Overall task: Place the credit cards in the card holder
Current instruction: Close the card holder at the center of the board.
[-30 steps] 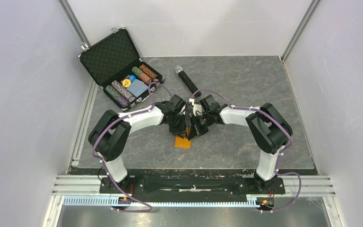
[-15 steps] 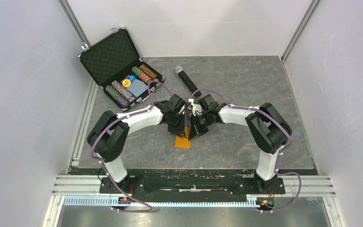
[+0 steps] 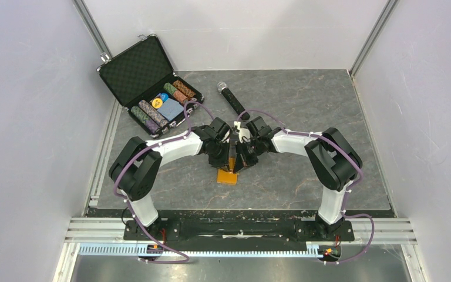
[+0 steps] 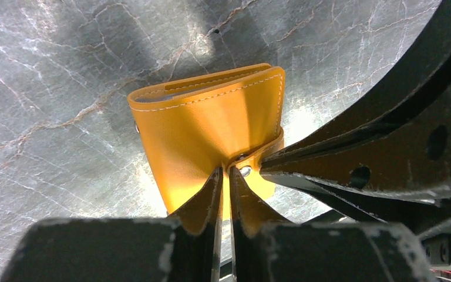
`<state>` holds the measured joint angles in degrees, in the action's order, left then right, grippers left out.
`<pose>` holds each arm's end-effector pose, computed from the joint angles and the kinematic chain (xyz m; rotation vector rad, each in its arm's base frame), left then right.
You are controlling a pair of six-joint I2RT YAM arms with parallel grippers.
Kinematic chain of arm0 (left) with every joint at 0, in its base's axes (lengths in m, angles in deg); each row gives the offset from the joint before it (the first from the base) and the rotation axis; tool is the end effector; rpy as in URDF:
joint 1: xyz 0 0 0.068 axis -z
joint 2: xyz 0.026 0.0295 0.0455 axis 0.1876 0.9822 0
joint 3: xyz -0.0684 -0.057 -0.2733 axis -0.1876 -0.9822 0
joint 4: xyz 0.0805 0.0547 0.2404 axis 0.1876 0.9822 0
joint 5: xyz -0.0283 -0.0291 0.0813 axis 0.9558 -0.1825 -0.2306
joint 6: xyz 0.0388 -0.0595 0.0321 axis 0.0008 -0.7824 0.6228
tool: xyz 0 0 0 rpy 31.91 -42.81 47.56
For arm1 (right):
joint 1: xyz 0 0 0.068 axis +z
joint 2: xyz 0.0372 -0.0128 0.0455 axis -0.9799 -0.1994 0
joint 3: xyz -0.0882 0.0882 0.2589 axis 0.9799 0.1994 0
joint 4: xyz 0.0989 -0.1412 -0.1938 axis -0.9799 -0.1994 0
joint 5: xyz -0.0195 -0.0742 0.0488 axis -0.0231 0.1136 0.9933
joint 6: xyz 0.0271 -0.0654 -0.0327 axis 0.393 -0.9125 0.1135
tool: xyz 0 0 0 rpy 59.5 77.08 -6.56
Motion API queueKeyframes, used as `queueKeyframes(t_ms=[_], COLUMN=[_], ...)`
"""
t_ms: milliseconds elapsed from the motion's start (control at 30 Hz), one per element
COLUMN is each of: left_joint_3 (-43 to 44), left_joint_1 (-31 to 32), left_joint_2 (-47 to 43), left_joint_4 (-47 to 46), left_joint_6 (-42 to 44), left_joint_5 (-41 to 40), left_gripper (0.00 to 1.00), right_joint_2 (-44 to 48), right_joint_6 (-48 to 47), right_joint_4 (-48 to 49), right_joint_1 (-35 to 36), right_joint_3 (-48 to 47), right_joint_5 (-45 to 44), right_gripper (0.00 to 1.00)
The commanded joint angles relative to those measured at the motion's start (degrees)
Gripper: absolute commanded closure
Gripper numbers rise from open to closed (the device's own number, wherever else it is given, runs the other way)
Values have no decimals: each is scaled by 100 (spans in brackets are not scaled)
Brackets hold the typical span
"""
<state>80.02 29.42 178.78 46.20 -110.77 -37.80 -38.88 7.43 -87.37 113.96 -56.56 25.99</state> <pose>0.2573 -0.2365 0.1542 0.2354 2.9003 -0.5874 0.2765 0.2468 0.1307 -0.6055 2.7474 1.1604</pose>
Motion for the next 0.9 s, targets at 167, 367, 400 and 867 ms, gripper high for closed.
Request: queueKeyframes(t_ms=[167,367,400,867], left_joint_3=[-41,-23,-23,-176], left_joint_1=[3,3,3,53], left_joint_2=[124,183,191,371], left_joint_4=[-84,-76,-82,-355], left_joint_6=[231,215,204,-5], left_joint_5=[-27,-23,-27,60], left_gripper=[88,88,88,89], right_joint_2=[13,-278,-310,-612], right_joint_6=[181,-63,-130,-938], right_joint_4=[747,365,273,-750], right_joint_1=[23,80,107,508], right_joint_3=[1,-134,-145,-100], right_joint_5=[150,-211,-262,-1733], right_gripper=[100,100,100,100])
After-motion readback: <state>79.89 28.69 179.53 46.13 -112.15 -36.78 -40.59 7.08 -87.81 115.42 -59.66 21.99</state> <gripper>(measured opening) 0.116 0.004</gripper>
